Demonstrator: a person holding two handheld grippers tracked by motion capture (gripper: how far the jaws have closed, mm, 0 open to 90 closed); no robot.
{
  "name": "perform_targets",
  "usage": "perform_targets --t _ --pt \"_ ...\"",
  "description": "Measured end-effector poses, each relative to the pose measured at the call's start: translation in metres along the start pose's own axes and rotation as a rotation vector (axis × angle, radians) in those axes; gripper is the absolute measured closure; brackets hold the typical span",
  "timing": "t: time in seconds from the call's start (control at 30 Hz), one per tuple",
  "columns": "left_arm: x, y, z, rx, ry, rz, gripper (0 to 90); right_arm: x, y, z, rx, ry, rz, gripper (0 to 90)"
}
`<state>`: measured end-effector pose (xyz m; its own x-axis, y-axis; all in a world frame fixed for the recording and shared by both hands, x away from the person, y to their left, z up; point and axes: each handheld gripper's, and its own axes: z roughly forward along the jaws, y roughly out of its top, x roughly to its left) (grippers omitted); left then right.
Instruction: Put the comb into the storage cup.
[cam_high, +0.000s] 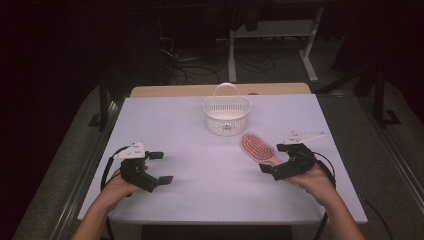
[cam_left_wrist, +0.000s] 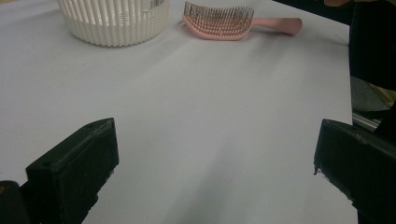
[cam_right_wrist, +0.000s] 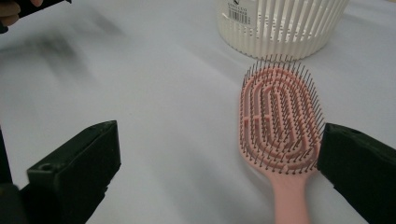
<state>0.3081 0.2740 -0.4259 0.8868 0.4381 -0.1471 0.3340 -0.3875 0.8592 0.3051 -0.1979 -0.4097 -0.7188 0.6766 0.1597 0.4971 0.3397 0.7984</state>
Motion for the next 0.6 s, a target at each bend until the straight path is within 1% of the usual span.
perform_targets --t 0.27,0.37,0.5,0.6 --pt "0.001 0.0 0.001 0.011 -0.006 -0.012 0.0 -0.006 0.009 -0.001 -0.007 -0.009 0.004 0.0" --pt "0.0 0.0 0.001 0.012 -0.01 -0.007 0.0 -0.008 0.012 -0.002 -0.011 -0.011 0.004 0.0" --pt "0.0 0.0 0.001 0.008 -0.004 -0.001 0.0 -0.009 0.014 -0.002 -0.016 -0.01 0.005 0.0" --pt "-0.001 0.0 0.001 0.01 -0.004 0.002 0.0 -0.011 0.017 -0.001 -0.007 -0.011 0.001 0.0"
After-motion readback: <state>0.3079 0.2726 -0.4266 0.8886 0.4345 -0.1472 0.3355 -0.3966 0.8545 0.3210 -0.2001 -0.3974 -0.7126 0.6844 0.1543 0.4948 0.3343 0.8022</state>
